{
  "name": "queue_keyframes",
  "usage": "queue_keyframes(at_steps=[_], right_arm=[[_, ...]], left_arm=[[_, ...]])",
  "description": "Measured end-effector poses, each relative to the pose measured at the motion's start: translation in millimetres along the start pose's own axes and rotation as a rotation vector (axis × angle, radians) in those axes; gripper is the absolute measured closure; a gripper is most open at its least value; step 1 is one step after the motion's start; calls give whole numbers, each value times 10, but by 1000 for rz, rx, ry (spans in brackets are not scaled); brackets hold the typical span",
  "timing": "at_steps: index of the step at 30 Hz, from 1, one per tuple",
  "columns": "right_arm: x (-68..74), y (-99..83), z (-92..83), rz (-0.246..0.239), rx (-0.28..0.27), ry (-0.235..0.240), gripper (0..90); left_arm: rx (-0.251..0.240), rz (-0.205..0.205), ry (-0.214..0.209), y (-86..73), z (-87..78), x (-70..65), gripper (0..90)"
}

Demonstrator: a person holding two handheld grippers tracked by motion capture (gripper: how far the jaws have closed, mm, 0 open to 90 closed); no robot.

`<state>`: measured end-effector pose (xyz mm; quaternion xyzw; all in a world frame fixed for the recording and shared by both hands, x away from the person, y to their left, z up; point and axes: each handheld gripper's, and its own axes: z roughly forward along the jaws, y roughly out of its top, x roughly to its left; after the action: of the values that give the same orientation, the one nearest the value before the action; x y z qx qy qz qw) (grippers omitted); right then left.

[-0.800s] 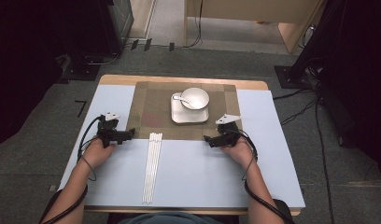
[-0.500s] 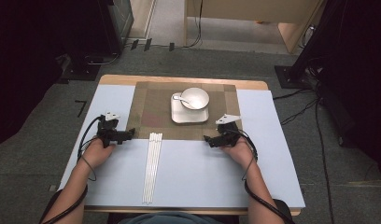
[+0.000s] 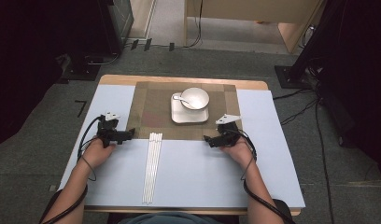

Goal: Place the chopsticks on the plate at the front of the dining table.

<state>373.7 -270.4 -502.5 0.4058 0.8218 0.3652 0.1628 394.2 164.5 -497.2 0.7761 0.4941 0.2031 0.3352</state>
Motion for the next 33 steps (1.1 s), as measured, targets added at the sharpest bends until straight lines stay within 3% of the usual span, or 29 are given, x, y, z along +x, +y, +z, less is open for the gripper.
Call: queue_keyframes(at_steps=[13, 18, 33], right_arm=[[16, 62, 9, 18, 38, -19, 111], [45, 89, -7, 23, 49, -31, 177], [128, 142, -27, 21, 22, -30, 230]], left_arm=[[0, 1, 1, 1, 0, 1, 91], [1, 1, 1, 2, 2, 0, 90], [1, 1, 0, 2, 2, 1, 89]])
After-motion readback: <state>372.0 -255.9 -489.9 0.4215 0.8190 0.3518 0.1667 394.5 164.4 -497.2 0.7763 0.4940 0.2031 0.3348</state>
